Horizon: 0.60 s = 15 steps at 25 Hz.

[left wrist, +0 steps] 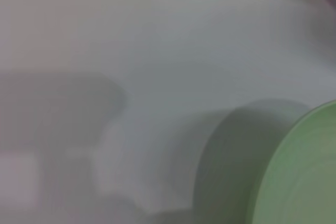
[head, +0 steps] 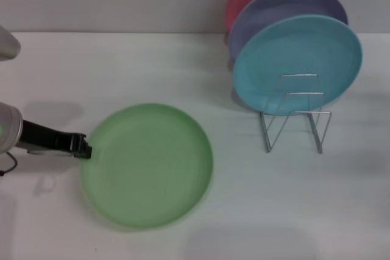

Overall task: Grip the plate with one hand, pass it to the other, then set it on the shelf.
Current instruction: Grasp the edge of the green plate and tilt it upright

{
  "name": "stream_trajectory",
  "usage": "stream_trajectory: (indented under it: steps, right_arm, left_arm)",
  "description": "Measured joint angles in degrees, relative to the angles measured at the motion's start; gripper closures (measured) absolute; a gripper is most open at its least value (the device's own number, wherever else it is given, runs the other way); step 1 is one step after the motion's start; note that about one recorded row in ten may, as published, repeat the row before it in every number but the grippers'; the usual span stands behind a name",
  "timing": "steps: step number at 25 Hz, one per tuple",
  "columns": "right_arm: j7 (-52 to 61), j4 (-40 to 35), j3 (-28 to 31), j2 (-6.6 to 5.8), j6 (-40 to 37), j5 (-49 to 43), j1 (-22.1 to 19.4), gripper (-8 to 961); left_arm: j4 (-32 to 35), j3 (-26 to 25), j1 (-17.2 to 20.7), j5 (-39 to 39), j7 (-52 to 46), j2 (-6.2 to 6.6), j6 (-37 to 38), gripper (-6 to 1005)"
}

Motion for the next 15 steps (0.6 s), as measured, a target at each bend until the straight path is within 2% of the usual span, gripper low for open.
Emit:
stream_trajectory:
  steps: [15]
  right_arm:
    - [0.06, 0.00, 0.09, 0.04, -0.02, 0.18, -0.40, 329]
  left_arm:
    - [-1.59, -0.19, 0.28, -1.03, 2.26, -0.24, 8.35, 967]
